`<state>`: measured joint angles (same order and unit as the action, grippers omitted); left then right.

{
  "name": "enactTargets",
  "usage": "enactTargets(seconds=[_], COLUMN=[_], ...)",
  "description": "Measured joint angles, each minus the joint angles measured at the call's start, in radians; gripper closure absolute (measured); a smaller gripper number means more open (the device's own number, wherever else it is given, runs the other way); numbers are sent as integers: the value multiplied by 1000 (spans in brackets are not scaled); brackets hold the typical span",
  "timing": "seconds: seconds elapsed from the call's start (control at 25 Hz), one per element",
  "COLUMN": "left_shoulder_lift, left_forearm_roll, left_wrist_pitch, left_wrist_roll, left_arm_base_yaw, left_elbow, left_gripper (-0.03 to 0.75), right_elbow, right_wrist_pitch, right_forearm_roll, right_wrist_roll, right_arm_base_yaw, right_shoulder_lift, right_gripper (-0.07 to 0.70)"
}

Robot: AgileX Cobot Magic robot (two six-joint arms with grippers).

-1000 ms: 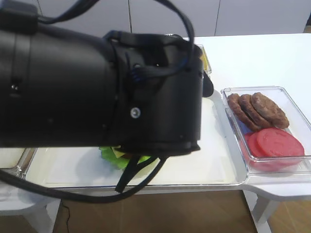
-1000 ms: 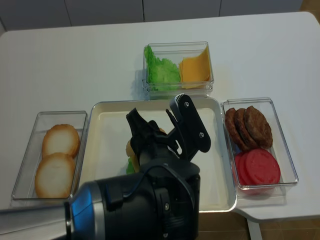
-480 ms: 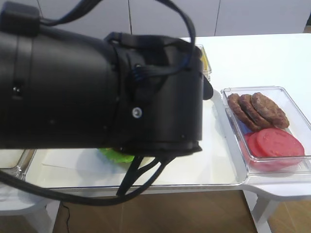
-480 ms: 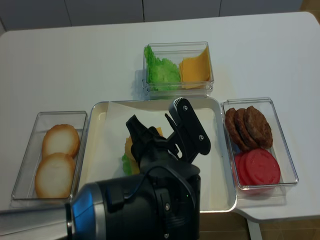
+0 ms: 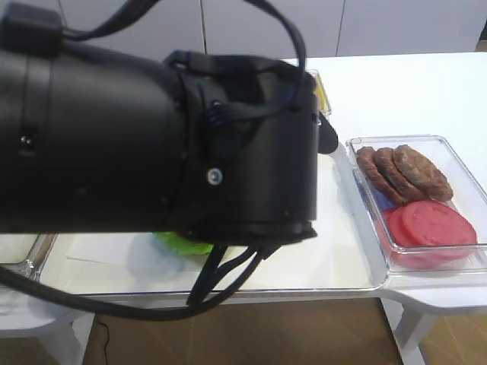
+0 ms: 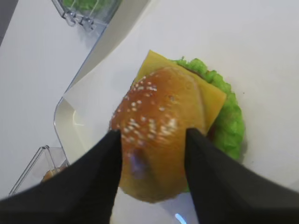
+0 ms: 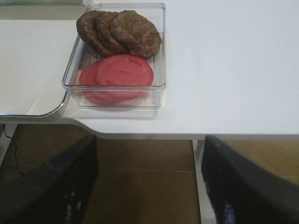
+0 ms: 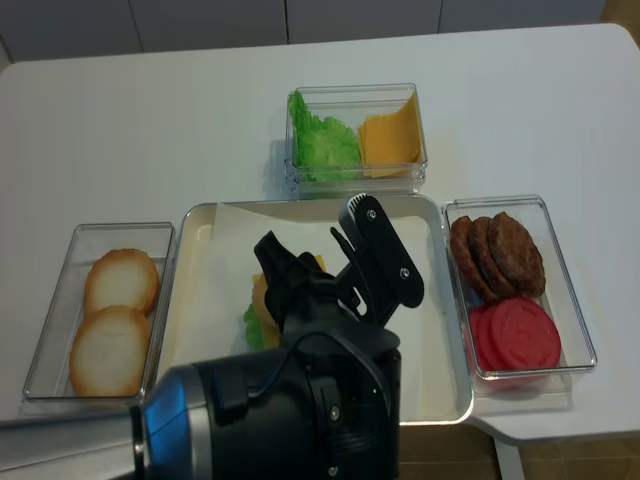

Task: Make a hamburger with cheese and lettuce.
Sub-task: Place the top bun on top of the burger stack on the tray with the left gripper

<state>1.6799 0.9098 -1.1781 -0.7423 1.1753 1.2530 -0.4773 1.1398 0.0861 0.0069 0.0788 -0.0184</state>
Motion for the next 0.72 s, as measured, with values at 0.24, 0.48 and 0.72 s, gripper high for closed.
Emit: enactTargets(seconds=[0.24, 0.48, 0.72], left_shoulder_lift=[0, 0, 0], left_forearm_roll=[2, 3, 2], left_wrist_pitch=[4, 6, -23], left_wrist_roll=[-4, -4, 4], left_arm_base_yaw=[0, 0, 0], left_elbow=[0, 0, 29], left_gripper=[380, 378, 377], right_elbow=[0, 0, 0], right_wrist_pitch=[0, 0, 0], right_forearm_roll=[0, 0, 0], right_wrist_roll=[-7, -7, -7], right_arm_base_yaw=[0, 0, 0], right_shoulder_lift=[0, 0, 0], right_gripper=[92, 92, 92])
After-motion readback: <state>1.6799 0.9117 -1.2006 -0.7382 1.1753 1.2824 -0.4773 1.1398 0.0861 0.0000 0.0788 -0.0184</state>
